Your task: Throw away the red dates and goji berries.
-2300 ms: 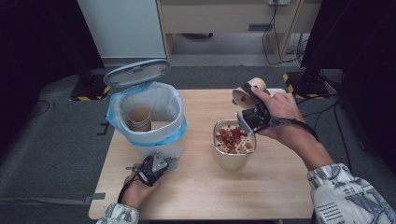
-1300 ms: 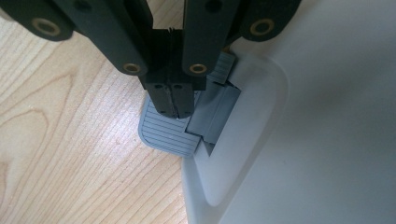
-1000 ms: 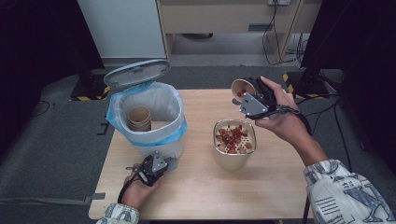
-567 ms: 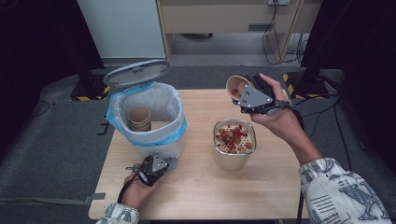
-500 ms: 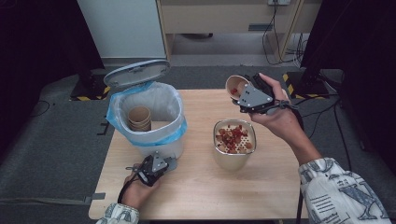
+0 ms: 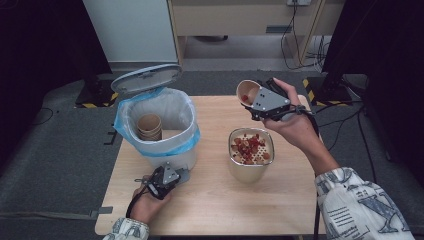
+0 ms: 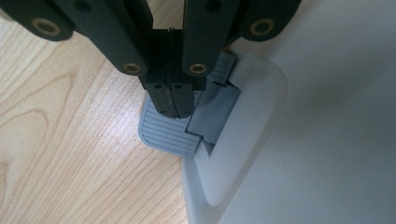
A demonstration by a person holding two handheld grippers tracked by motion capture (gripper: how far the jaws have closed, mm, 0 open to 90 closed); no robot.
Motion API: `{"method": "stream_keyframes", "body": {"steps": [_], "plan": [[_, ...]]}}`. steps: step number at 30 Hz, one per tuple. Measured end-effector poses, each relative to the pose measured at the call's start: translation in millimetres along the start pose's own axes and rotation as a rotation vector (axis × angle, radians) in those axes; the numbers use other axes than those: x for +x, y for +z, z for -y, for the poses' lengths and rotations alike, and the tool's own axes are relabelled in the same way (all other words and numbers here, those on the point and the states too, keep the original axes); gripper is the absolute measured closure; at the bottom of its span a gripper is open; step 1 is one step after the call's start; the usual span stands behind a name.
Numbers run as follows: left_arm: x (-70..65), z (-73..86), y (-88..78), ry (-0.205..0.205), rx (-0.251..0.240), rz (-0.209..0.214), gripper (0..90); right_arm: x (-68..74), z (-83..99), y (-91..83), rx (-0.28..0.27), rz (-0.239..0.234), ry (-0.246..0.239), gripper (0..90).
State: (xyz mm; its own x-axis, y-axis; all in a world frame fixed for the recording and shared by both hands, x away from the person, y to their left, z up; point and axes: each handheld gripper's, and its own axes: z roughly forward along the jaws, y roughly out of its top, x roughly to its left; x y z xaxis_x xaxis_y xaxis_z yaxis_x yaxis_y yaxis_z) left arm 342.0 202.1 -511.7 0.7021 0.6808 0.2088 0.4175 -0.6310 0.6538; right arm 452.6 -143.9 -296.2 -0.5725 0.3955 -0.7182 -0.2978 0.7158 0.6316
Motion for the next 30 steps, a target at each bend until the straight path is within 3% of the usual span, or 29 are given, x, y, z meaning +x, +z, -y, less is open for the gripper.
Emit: {"method": "stream_keyframes", "body": {"steps": [14, 21, 30], "plan": [[0.1, 0.0, -0.1, 0.000, 0.001, 0.000, 89.9, -2.3, -6.2, 7.1, -0.038, -0.025, 0.111, 32.8], [0.0, 0.0, -0.1, 0.001, 0.001, 0.000, 89.9, -2.4, -5.7, 7.5, -0.034, -0.029, 0.110, 32.7], [0.1, 0.0, 0.0, 0.001, 0.001, 0.000, 89.9, -2.5, -14.4, 11.3, -0.069, -0.054, 0.172, 32.7]]}}
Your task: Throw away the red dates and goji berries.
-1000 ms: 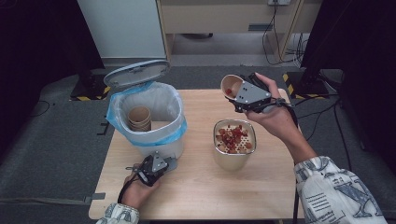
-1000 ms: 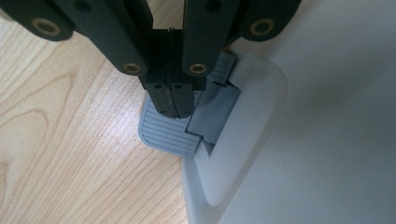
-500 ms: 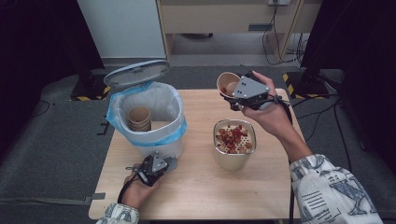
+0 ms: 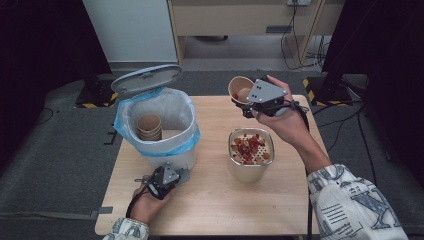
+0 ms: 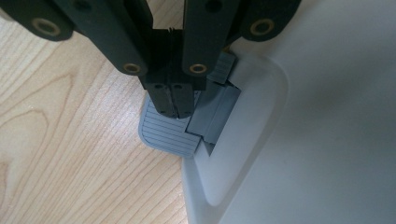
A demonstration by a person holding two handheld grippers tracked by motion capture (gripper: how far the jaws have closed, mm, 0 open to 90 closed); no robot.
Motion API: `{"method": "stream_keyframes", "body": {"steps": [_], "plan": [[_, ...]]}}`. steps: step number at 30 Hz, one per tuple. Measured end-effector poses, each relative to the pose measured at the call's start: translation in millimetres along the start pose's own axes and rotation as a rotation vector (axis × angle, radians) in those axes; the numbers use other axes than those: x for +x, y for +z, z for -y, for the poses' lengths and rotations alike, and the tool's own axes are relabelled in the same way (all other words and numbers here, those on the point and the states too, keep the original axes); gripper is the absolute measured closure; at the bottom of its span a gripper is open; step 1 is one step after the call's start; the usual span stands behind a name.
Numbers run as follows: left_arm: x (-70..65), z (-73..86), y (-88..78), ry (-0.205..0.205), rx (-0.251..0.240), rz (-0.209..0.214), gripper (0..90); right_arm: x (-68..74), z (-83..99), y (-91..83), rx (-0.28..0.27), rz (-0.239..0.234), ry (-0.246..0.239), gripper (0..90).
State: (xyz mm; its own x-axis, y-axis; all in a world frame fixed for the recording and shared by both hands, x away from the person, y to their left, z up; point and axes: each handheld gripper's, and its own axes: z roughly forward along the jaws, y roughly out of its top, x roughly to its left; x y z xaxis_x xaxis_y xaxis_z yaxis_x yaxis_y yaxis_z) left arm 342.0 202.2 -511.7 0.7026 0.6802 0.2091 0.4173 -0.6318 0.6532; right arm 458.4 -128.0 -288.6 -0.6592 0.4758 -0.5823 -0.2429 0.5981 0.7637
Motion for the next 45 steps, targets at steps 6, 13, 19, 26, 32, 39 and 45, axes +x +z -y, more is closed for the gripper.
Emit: {"method": "stream_keyframes", "body": {"steps": [6, 13, 19, 26, 32, 39, 45], "plan": [[0.1, 0.0, 0.0, 0.001, 0.000, 0.000, 89.9, 0.9, -3.5, 3.6, -0.021, -0.018, 0.046, 32.7], [0.2, 0.0, -0.1, 0.003, 0.002, 0.000, 89.9, 1.3, -6.7, 8.1, -0.051, -0.036, 0.103, 32.7], [0.0, 0.1, 0.2, 0.000, -0.002, 0.000, 89.8, 0.9, -7.1, 11.2, -0.068, -0.047, 0.152, 32.7], [0.1, 0.1, 0.2, 0.000, -0.003, 0.001, 89.9, 1.6, -8.5, 13.7, -0.082, -0.066, 0.187, 32.5], [0.1, 0.1, 0.1, 0.000, -0.002, 0.001, 89.9, 0.9, -10.9, 14.6, -0.094, -0.074, 0.221, 32.5], [0.1, 0.0, 0.0, 0.001, 0.000, 0.001, 89.9, -0.3, -11.7, 14.5, -0.097, -0.079, 0.237, 32.5], [0.0, -0.1, 0.0, 0.001, 0.001, 0.000, 89.9, -1.2, -14.6, 15.3, -0.099, -0.084, 0.258, 32.4]]}}
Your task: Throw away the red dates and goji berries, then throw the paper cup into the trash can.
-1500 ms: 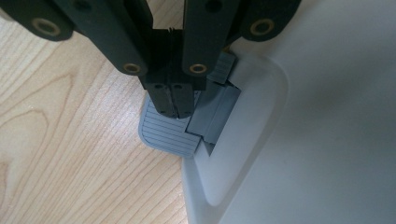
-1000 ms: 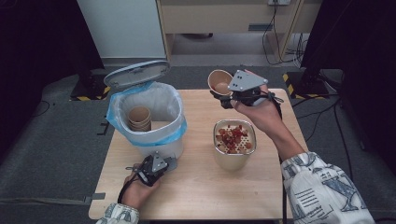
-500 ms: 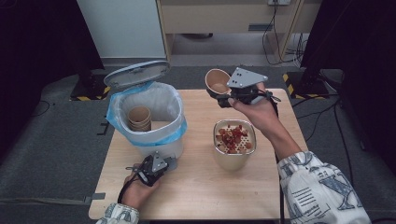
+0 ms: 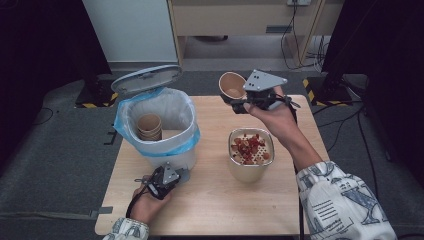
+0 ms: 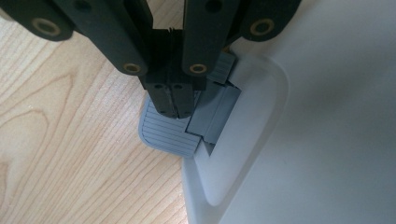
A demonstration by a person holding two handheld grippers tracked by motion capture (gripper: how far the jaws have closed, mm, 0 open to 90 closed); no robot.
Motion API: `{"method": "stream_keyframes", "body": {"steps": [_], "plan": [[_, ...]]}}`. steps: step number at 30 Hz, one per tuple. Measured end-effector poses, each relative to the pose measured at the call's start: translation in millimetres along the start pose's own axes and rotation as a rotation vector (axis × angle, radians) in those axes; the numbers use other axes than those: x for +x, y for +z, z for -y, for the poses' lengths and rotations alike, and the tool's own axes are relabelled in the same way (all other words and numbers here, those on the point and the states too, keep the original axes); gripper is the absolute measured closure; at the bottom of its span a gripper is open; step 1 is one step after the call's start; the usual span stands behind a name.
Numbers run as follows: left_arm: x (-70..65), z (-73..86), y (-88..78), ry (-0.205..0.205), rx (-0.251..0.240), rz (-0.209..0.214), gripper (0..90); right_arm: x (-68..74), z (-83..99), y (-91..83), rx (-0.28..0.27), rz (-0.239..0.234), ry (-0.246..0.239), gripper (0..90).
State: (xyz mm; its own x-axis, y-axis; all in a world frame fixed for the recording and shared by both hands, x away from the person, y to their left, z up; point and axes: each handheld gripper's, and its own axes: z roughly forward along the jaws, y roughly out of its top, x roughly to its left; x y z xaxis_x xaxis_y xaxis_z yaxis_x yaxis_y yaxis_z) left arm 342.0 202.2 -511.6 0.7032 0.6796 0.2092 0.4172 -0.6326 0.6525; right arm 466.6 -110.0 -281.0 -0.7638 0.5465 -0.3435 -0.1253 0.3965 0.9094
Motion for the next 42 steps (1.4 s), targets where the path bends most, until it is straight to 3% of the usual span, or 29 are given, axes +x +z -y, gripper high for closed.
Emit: {"method": "stream_keyframes", "body": {"steps": [17, 31, 42], "plan": [[0.1, 0.1, 0.1, -0.001, -0.001, 0.000, 89.9, 12.7, -19.3, 22.7, 0.000, -0.077, 0.081, 32.0], [0.2, 0.3, 0.0, -0.004, -0.003, 0.001, 89.9, 40.0, -37.4, 60.6, -0.016, -0.218, 0.150, 31.7], [0.3, 0.4, 0.1, -0.006, -0.004, 0.003, 89.9, 50.0, -38.6, 79.3, -0.018, -0.263, 0.190, 31.8]]}}
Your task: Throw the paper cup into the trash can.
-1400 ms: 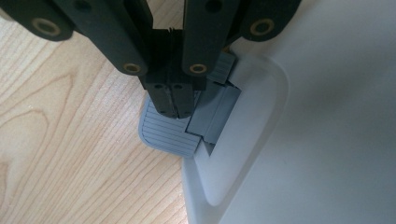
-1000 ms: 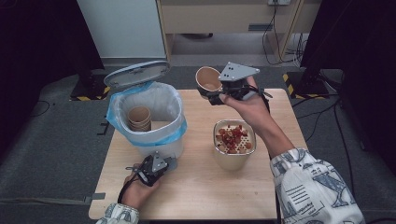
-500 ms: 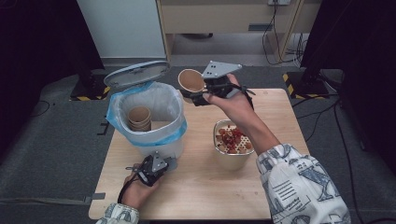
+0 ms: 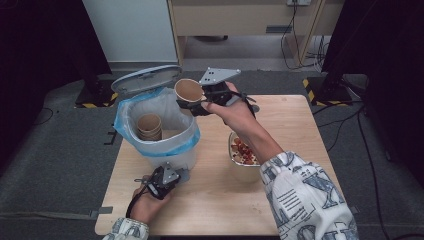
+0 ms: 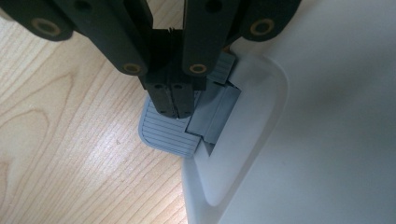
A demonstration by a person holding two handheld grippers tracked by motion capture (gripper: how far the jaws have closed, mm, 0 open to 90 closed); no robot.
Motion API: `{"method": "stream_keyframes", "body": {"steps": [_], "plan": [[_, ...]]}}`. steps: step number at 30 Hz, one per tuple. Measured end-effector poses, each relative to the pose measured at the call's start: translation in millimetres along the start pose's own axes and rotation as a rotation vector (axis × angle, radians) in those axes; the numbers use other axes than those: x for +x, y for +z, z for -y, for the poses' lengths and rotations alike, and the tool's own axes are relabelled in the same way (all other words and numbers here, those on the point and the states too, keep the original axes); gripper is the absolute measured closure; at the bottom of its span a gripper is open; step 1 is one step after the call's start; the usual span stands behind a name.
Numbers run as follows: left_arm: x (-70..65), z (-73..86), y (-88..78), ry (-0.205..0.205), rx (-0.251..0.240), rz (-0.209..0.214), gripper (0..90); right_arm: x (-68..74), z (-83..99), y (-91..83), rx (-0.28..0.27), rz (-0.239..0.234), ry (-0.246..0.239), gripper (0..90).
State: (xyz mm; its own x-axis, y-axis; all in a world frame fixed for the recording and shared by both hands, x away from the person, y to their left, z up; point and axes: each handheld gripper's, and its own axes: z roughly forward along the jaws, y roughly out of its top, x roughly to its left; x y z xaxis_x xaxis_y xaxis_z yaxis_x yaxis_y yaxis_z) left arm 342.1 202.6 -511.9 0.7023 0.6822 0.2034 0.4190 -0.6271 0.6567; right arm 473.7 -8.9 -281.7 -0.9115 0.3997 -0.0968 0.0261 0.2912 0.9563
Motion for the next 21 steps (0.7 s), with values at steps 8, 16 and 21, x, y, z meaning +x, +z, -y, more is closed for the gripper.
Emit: {"method": "stream_keyframes", "body": {"steps": [8, 16, 21], "plan": [[-0.1, -0.1, 0.0, 0.000, 0.001, -0.001, 89.9, 6.9, -0.2, 13.1, -0.007, -0.029, 0.011, 31.8], [0.0, -0.1, 0.0, 0.002, 0.000, -0.002, 89.9, 14.0, 0.7, 23.2, 0.000, -0.053, 0.008, 31.6], [-0.1, -0.1, 0.0, 0.001, 0.001, -0.002, 89.8, 16.2, 1.1, 26.5, 0.004, -0.057, 0.007, 31.3]]}}
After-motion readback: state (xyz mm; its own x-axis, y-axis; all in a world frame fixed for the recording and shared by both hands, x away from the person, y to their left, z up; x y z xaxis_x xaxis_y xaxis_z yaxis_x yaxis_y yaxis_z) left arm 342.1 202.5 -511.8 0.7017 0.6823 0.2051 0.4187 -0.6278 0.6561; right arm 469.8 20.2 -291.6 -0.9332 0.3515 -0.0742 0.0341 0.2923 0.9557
